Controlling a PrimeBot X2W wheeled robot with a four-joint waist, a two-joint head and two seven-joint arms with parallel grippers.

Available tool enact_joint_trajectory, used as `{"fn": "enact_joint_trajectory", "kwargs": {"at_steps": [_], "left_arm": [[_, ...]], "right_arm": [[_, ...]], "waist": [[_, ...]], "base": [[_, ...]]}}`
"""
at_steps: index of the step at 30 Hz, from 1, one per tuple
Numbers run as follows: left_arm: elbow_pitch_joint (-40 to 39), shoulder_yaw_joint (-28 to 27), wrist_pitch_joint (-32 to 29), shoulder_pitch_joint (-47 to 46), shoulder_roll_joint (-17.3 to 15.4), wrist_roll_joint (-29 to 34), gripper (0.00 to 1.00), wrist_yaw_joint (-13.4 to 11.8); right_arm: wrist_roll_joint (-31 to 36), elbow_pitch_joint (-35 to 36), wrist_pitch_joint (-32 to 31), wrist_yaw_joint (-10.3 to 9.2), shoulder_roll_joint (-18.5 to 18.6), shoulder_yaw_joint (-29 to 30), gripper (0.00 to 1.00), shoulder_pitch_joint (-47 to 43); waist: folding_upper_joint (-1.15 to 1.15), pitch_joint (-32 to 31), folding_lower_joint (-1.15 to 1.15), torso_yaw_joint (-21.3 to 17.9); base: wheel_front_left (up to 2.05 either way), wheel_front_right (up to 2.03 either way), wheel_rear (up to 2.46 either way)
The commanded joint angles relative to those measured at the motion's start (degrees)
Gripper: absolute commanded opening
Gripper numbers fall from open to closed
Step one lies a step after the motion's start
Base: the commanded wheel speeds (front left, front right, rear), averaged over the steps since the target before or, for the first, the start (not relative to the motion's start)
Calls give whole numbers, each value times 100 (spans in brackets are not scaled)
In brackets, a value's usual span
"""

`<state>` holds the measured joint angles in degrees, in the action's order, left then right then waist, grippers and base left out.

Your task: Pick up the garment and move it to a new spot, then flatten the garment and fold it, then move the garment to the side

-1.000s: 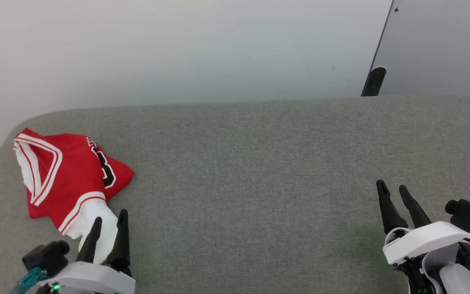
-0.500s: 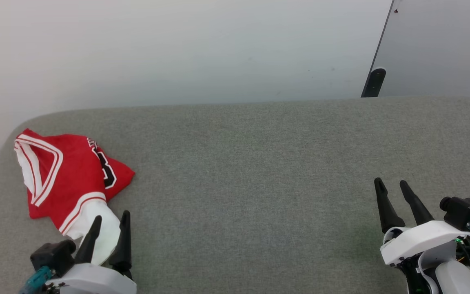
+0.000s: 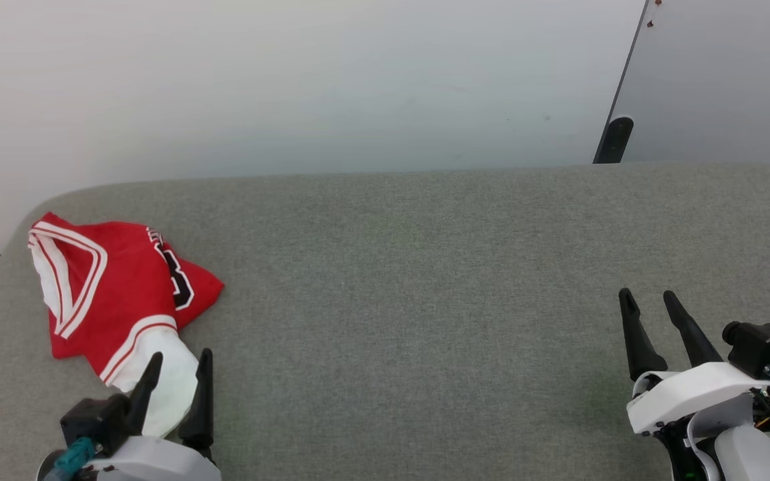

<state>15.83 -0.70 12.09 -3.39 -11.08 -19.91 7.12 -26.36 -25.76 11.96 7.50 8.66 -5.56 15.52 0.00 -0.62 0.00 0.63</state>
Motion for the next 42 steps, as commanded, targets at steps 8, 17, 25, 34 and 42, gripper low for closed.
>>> {"fn": "enact_joint_trajectory", "kwargs": {"at_steps": [8, 17, 25, 34, 42], "left_arm": [[34, 35, 109, 9, 6, 362, 100, 28], [82, 42, 215, 71, -28, 693, 100, 30], [159, 25, 291, 97, -6, 964, 100, 36], [197, 9, 307, 118, 1, 973, 100, 42], [193, 28, 307, 95, 21, 919, 100, 40]], "right_arm": [[269, 4, 131, -1, -43, 151, 100, -74], [580, 87, 226, -1, -75, 306, 100, -161], [857, 69, 304, -2, -128, 375, 100, -180], [896, 29, 331, -2, -170, 410, 100, -230], [864, -5, 330, -2, -243, 467, 100, -274]], "waist": [[0, -16, 0, 26], [0, -36, 0, 28], [0, -61, 0, 33], [0, -97, 0, 40], [0, -92, 0, 93]], "base": [[0, 0, 0], [0, 0, 0], [0, 0, 0], [0, 0, 0], [0, 0, 0]]}}
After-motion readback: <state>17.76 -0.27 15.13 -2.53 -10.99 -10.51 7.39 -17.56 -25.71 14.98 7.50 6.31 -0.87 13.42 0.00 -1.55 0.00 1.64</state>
